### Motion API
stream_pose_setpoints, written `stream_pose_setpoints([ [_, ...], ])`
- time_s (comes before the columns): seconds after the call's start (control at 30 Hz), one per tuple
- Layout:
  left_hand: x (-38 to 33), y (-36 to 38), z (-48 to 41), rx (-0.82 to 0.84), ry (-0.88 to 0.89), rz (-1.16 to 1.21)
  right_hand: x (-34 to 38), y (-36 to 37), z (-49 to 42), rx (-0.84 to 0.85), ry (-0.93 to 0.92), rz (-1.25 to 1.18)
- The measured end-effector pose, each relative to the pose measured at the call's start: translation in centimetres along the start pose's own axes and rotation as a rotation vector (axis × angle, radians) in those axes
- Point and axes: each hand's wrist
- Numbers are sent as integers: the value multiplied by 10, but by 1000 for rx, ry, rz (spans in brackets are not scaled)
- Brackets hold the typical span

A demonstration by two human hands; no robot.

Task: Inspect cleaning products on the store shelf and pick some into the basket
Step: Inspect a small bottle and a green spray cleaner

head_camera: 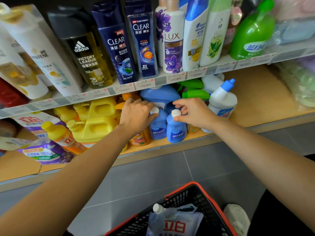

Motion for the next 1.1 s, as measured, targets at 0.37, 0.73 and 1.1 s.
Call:
stream_pose_setpoints([
  [0.37,-39,-15,-6,15,204,365,-25,-42,-16,-118,-32,590],
  [0.73,-57,3,-2,-31,114,523,-40,-60,-13,-147,20,602],
  [1.1,-54,0,10,36,16,764,-17,-81,14,-135,-31,312],
])
Point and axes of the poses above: each hand's wrist, its own z-axis away from the middle knuckle, its own y-axis out of the palm, x = y × z, and after that the axes turned 7 degrees about y, right-handed
